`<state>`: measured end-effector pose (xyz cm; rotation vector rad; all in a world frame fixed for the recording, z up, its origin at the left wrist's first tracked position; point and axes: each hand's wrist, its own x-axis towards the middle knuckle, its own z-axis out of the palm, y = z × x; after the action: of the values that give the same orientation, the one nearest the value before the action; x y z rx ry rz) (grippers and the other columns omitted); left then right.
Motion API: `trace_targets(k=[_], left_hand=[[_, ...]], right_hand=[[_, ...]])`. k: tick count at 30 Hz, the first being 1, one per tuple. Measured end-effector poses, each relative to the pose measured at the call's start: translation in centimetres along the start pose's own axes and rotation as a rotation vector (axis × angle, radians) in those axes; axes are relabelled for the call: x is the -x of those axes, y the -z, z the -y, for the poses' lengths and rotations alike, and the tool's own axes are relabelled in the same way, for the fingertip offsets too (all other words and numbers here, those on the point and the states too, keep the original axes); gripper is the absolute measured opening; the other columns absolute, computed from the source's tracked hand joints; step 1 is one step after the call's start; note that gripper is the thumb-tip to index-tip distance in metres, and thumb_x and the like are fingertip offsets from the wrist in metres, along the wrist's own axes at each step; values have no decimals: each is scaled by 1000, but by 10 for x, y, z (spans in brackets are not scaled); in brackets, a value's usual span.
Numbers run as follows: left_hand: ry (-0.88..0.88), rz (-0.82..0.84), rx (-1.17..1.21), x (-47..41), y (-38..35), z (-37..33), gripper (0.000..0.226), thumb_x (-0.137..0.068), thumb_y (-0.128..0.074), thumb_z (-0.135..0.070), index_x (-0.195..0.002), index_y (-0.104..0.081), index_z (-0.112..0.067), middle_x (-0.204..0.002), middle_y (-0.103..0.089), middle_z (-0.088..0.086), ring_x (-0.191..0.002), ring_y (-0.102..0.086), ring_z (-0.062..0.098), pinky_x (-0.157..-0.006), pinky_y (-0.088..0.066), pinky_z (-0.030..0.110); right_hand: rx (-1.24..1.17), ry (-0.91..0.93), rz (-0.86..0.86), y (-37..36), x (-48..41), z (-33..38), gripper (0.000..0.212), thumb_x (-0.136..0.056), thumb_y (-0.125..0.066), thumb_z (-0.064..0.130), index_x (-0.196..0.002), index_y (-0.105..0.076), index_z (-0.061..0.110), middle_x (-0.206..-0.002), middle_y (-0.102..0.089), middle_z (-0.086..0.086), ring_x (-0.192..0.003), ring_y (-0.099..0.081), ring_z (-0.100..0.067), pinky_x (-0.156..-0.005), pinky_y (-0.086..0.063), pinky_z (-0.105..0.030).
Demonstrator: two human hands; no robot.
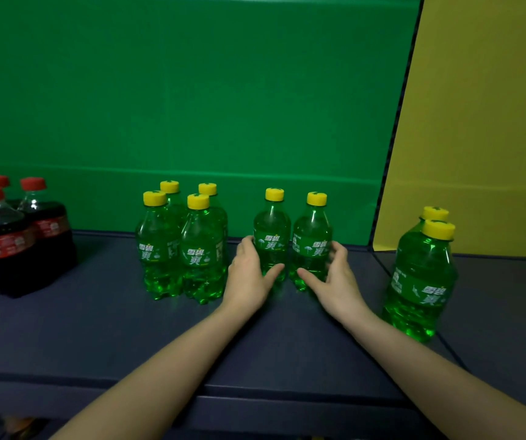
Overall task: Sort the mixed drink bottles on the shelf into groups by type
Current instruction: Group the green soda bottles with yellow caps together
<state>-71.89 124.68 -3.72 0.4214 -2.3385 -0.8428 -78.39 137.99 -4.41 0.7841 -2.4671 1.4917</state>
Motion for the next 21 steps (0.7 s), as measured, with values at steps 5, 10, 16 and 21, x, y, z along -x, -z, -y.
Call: trace_targets(k=[5,10,16,21], left_hand=[[38,-8,-11,-2,3,1,74,-88,-61,-25,-141,-18,1,-146,-33,17,-135,-33,28,-105,-27,30],[78,-12,8,-3,3,2,73,-90,-57,-21,-143,-12,2,-147,-30,19,-136,-31,30,-106,-27,31],[111,-6,34,-4,3,4,73,-93,-53,-18,-144,-5,3,-150,-24,20,-137,-29,32,-107,-27,32],[127,13,52,-6,4,5,76,-93,-52,-17,-145,-1,3,-151,-21,20,-139,-25,32,-109,-24,32]], right_hand=[[25,9,-31,-14,-9,6,75,-79,-71,25,-135,-25,7,-142,-40,-10,-130,-41,-25,-104,-36,-35],[62,-1,-57,-23,-17,9,74,-77,-73,27,-131,-28,6,-137,-46,-11,-124,-46,-27,-99,-40,-36],[97,-16,-82,-33,-21,12,71,-77,-73,30,-128,-29,8,-134,-48,-8,-121,-48,-27,-92,-42,-35],[95,2,-76,-33,-19,12,71,-78,-72,30,-130,-29,7,-135,-47,-9,-122,-47,-26,-94,-40,-34]])
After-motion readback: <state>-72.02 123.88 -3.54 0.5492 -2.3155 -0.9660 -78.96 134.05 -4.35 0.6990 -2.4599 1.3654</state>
